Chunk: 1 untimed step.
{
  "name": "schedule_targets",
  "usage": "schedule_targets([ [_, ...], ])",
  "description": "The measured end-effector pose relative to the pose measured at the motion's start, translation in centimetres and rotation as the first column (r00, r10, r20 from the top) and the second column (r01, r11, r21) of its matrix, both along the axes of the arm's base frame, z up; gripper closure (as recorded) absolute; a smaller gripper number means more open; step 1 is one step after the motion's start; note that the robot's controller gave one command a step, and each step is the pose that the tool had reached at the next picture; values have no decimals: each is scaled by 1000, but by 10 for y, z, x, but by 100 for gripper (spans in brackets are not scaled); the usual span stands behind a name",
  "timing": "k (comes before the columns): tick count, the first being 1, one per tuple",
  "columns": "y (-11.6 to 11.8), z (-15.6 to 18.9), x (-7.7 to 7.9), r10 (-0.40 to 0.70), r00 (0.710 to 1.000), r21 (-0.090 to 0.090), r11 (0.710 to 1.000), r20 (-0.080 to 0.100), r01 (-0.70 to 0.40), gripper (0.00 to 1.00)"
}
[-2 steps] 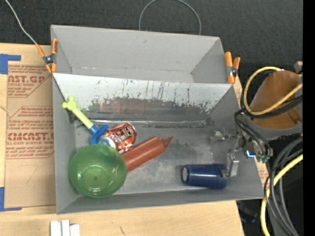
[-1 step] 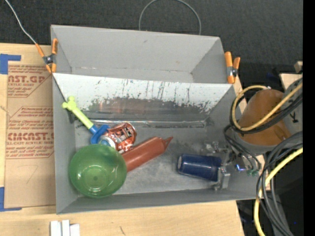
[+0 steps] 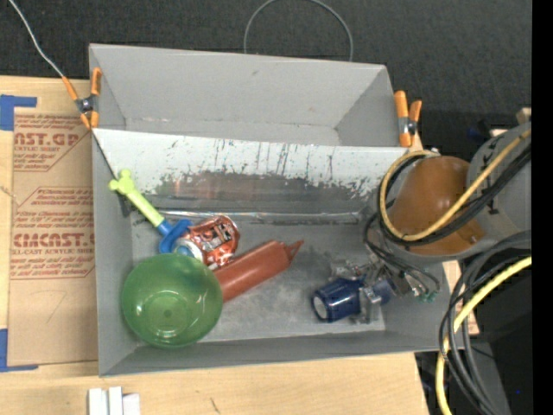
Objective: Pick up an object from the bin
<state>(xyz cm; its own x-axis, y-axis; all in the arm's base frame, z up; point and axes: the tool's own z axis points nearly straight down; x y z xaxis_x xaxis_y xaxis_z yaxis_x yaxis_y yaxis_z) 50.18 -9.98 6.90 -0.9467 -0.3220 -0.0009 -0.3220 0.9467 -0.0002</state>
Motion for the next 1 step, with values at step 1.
schedule_targets([
  [1, 0, 0, 0, 0, 1000, 0, 1000, 0, 0, 100],
])
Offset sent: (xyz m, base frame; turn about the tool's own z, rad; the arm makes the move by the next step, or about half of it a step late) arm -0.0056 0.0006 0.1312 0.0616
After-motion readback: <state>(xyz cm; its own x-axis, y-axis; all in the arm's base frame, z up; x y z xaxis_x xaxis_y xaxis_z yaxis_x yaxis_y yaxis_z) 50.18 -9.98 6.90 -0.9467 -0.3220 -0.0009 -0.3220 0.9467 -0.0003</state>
